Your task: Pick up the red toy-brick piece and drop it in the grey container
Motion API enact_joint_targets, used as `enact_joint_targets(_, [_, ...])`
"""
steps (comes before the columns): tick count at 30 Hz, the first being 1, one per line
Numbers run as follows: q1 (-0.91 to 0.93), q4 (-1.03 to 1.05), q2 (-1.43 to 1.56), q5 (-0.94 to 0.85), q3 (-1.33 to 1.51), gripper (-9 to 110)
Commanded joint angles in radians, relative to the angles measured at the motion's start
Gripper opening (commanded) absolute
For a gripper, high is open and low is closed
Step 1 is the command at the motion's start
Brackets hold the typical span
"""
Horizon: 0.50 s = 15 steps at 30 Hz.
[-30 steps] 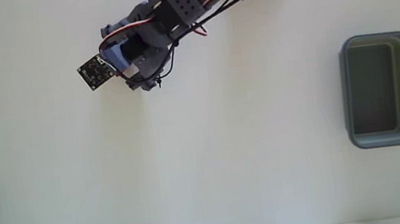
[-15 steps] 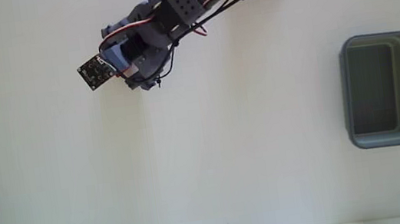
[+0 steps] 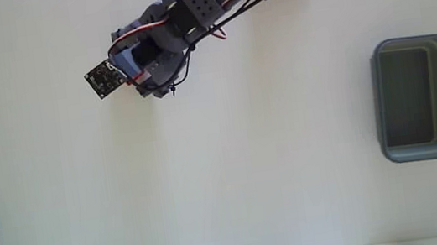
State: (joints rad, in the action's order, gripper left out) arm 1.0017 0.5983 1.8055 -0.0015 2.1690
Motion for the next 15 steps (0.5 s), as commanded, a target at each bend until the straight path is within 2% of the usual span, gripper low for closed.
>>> enact_joint_targets(1, [0.021, -0.01, 0.013, 0.002, 0.01, 71])
enact_joint_targets(15, [0.021, -0.01, 0.013, 0.002, 0.01, 67])
